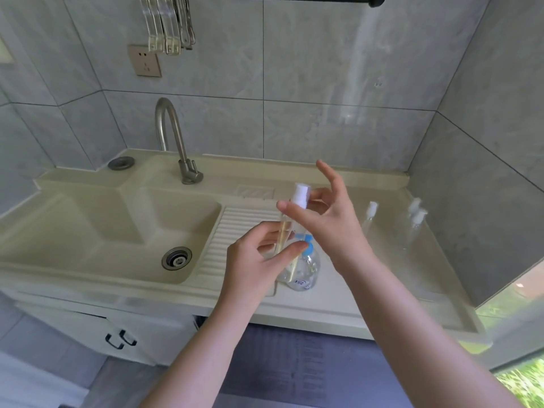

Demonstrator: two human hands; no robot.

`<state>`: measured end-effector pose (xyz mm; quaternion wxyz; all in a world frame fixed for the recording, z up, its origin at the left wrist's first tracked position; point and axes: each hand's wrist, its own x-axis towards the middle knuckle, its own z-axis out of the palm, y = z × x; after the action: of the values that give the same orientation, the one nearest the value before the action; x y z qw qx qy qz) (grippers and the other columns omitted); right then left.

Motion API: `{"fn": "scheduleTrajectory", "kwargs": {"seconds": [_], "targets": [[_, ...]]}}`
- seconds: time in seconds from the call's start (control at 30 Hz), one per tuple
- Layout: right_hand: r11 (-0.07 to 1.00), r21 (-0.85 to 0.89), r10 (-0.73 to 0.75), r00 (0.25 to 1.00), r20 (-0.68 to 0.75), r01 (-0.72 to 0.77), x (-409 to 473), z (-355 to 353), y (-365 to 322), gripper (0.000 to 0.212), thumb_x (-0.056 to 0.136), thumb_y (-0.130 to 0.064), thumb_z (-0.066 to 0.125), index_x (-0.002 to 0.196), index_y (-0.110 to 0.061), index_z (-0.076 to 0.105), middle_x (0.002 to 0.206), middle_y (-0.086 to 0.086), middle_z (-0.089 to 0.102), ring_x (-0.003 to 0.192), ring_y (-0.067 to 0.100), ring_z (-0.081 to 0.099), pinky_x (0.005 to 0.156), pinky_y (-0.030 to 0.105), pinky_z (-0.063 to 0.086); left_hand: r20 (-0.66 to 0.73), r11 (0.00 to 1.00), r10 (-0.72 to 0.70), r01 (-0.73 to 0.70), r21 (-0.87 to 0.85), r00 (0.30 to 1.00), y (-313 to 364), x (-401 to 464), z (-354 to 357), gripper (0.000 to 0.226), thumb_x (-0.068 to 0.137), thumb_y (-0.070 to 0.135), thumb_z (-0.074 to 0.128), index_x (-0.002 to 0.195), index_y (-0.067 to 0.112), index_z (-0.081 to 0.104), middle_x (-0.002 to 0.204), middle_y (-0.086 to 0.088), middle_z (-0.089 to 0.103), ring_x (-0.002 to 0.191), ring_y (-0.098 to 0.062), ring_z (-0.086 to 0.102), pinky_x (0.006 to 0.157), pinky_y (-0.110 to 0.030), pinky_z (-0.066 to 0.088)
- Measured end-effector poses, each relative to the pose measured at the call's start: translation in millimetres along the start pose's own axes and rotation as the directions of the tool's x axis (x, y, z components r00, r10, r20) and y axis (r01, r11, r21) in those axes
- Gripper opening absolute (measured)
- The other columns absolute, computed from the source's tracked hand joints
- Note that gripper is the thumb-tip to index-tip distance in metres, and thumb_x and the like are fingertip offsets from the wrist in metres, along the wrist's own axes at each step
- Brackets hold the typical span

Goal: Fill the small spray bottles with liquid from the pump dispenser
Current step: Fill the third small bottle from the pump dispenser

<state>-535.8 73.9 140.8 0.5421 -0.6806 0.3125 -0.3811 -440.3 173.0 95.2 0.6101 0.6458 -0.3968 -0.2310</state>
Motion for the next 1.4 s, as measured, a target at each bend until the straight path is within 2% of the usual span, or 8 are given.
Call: {"fn": "scheduleTrajectory", "kwargs": {"seconds": [0.1, 0.23, 0.37, 0.53, 0.73, 0.93, 1.2, 1.4], "targets": [[0.998, 0.055, -0.022, 1.000, -0.005, 0.022, -1.2, 6.2, -2.2, 0.084, 0.080, -0.016, 0.083, 0.148, -0.035, 0.036, 0.087, -0.004, 0.066, 0.093, 0.011, 0.067, 0.089, 0.020, 0.049, 0.016, 1.000, 0.004, -0.004, -0.017, 1.000, -0.6, 1.2, -10.4, 0.032, 0.072, 0.031, 0.085, 0.101, 0.024, 0.072, 0.095, 0.010, 0.076, 0.096, -0.007, 0.070, 0.095, -0.034, 0.053], [0.979, 0.190, 0.058, 0.994, 0.091, -0.075, -3.2, 10.1, -4.3, 0.084, 0.086, -0.018, 0.061, 0.154, -0.046, 0.021, 0.114, 0.002, 0.074, 0.118, 0.019, 0.063, 0.112, 0.038, 0.040, 0.044, 0.999, -0.012, 0.014, -0.050, 0.999, -1.4, 2.4, -18.4, 0.030, 0.073, 0.030, 0.084, 0.101, 0.026, 0.072, 0.096, 0.011, 0.076, 0.093, -0.007, 0.070, 0.089, -0.025, 0.052], [0.999, 0.008, 0.035, 0.999, -0.028, -0.035, -7.5, 25.7, -7.7, 0.107, 0.076, -0.038, 0.086, 0.155, -0.048, 0.015, 0.116, -0.013, 0.059, 0.113, 0.003, 0.060, 0.094, 0.023, 0.049, 0.040, 1.000, 0.004, -0.005, 0.015, 0.999, -4.4, 2.5, -24.7, 0.033, 0.073, 0.030, 0.084, 0.103, 0.029, 0.072, 0.095, 0.017, 0.074, 0.093, 0.000, 0.067, 0.084, -0.015, 0.049], [0.997, -0.004, -0.078, 0.992, -0.095, 0.078, -10.0, 28.9, -1.6, 0.093, 0.074, -0.021, 0.089, 0.146, -0.044, 0.033, 0.091, 0.017, 0.060, 0.100, 0.026, 0.069, 0.099, 0.042, 0.053, 0.016, 0.999, 0.006, -0.007, 0.046, 1.000, -6.1, 1.9, -29.1, 0.038, 0.072, 0.033, 0.084, 0.107, 0.032, 0.071, 0.095, 0.023, 0.072, 0.092, 0.005, 0.064, 0.075, -0.006, 0.045], [0.992, 0.129, 0.007, 1.000, -0.012, -0.005, -20.1, 26.3, -8.4, 0.099, 0.088, -0.021, 0.076, 0.155, -0.050, 0.009, 0.128, -0.011, 0.065, 0.118, 0.002, 0.061, 0.107, 0.031, 0.045, 0.034, 0.999, 0.002, -0.003, 0.043, 0.999, -9.4, 4.0, -29.6, 0.037, 0.074, 0.034, 0.083, 0.109, 0.032, 0.070, 0.098, 0.019, 0.072, 0.092, 0.002, 0.065, 0.073, -0.008, 0.047], [0.995, -0.086, -0.071, 0.985, -0.159, 0.057, -16.8, 26.9, -1.1, 0.094, 0.079, -0.025, 0.084, 0.153, -0.038, 0.026, 0.079, -0.016, 0.063, 0.094, 0.006, 0.064, 0.105, 0.039, 0.048, 0.061, 1.000, -0.010, 0.009, 0.021, 0.998, -14.1, 7.0, -26.3, 0.040, 0.076, 0.039, 0.080, 0.113, 0.029, 0.069, 0.104, 0.017, 0.072, 0.102, 0.001, 0.064, 0.083, -0.025, 0.055], [0.990, -0.140, -0.038, 0.984, -0.175, 0.013, -13.6, 25.3, -1.1, 0.105, 0.077, -0.038, 0.084, 0.156, -0.044, 0.016, 0.105, -0.017, 0.064, 0.107, -0.009, 0.058, 0.094, 0.016, 0.043, 0.069, 1.000, 0.008, -0.009, 0.018, 0.998, -13.5, 11.1, -19.3, 0.037, 0.077, 0.033, 0.081, 0.111, 0.028, 0.069, 0.099, 0.022, 0.070, 0.099, 0.004, 0.062, 0.080, -0.021, 0.055], [0.992, -0.115, -0.050, 0.996, -0.072, 0.041, -3.6, 15.7, -3.5, 0.090, 0.088, -0.019, 0.072, 0.156, -0.042, 0.019, 0.095, -0.008, 0.073, 0.101, 0.006, 0.067, 0.103, 0.035, 0.048, 0.050, 1.000, 0.017, -0.017, -0.006, 0.999, -17.2, 17.2, -15.7, 0.038, 0.079, 0.028, 0.080, 0.115, 0.026, 0.068, 0.105, 0.014, 0.072, 0.100, 0.002, 0.063, 0.079, -0.021, 0.055]]}}
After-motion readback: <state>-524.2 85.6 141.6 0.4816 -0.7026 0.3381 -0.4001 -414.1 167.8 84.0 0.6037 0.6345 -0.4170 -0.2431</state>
